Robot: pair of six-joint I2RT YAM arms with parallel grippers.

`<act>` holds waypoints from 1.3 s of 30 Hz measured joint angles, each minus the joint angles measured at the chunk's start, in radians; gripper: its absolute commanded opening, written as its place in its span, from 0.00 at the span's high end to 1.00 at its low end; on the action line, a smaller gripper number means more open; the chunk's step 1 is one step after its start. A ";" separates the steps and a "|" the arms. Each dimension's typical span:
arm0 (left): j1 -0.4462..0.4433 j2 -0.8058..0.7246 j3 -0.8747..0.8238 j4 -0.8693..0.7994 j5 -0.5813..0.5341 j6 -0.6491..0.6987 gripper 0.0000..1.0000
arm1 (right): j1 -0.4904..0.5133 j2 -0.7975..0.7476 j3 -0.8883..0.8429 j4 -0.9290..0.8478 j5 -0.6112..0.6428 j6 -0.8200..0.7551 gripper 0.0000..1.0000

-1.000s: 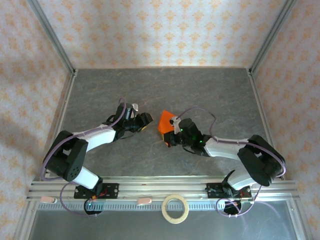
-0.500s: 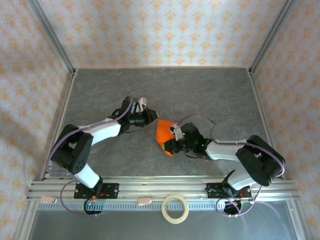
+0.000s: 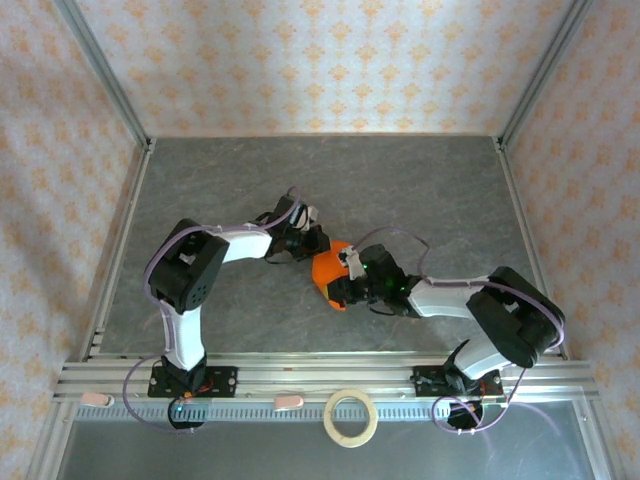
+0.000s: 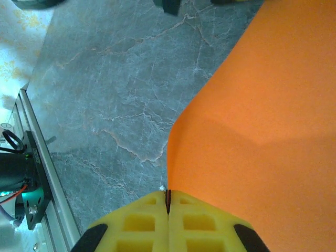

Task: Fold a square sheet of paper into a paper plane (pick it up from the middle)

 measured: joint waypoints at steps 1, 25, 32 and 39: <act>0.000 0.011 0.000 -0.007 -0.001 0.006 0.90 | 0.000 0.002 0.001 0.000 0.001 0.000 0.99; 0.000 0.032 0.010 -0.009 -0.006 0.056 0.92 | -0.051 0.044 0.086 -0.159 0.146 0.000 0.99; 0.000 0.032 0.006 -0.005 -0.006 0.055 0.92 | -0.052 0.060 0.122 -0.225 0.150 -0.005 0.98; 0.000 0.030 0.004 -0.003 -0.007 0.055 0.92 | -0.053 0.092 0.206 -0.351 0.122 -0.035 0.97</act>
